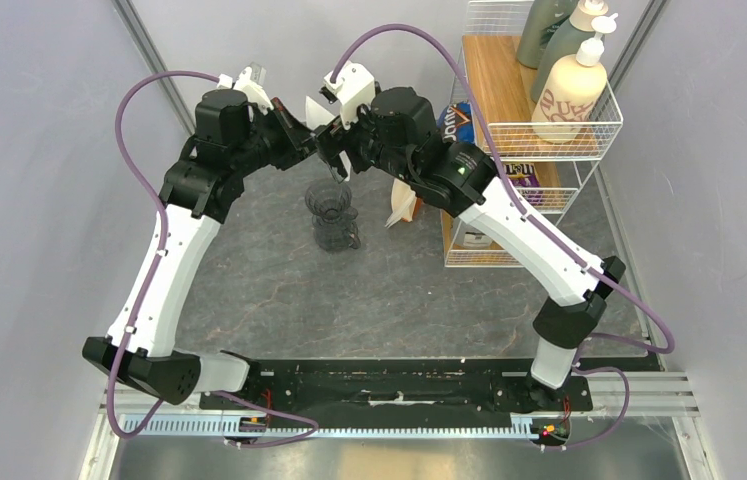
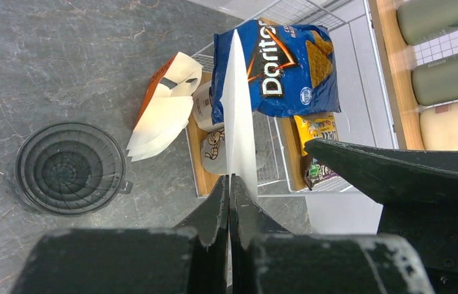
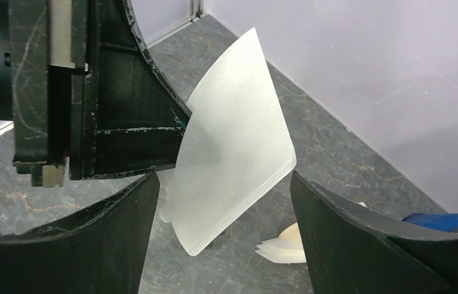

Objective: Place the coffee filter in the dripper

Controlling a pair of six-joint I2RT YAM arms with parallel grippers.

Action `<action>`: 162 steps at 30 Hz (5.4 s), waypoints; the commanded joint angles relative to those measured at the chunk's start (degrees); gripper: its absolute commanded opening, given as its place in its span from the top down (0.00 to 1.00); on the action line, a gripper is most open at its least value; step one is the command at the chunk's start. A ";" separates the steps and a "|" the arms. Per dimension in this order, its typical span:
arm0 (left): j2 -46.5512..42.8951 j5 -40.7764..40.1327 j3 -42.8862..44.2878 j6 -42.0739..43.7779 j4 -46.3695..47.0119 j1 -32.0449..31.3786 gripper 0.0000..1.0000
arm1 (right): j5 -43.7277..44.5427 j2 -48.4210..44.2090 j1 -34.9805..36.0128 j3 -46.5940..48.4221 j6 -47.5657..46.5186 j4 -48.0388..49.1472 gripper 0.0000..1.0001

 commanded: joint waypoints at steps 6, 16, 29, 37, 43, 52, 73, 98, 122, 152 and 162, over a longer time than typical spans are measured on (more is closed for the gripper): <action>0.01 1.07 -0.05 -2.49 0.21 0.02 0.98 | 2.27 2.13 0.31 4.62 -0.88 -2.02 0.16; 0.10 0.57 -0.45 -3.17 0.10 0.03 0.98 | 7.98 2.81 0.64 6.21 -2.44 -1.84 0.22; 0.91 -1.88 -0.58 -3.83 -1.18 0.02 0.98 | 12.92 2.16 1.02 4.96 -4.63 0.79 0.30; 0.72 -1.27 -0.32 -4.22 -0.76 0.03 0.98 | 13.33 2.75 1.02 4.06 -5.25 0.45 0.34; 0.68 -2.05 0.44 -5.07 -0.93 0.02 0.98 | 14.26 2.95 1.08 2.15 -5.42 0.11 0.40; 1.30 -0.99 0.70 -7.52 -0.70 0.03 0.98 | 14.20 3.83 1.10 1.11 -4.82 0.09 0.44; -1.15 -5.65 -1.77 0.39 -0.20 0.07 0.47 | 3.56 -0.16 -0.57 -3.41 -3.99 2.91 1.00; 2.75 -4.06 2.19 3.58 -5.66 0.10 0.98 | 8.20 0.77 -0.56 -2.77 -9.65 5.07 0.95; -0.10 5.63 -9.41 -20.84 9.51 5.38 0.98 | 7.69 -3.29 -2.74 -11.81 -1.03 9.65 0.40; -1.97 15.40 -15.94 -27.88 19.81 8.61 0.98 | 6.70 -5.72 -3.81 -17.51 -8.11 10.50 0.30; -3.47 16.87 -17.57 -21.25 19.71 7.36 0.98 | 7.24 -3.74 -3.77 -12.52 -7.21 11.02 0.87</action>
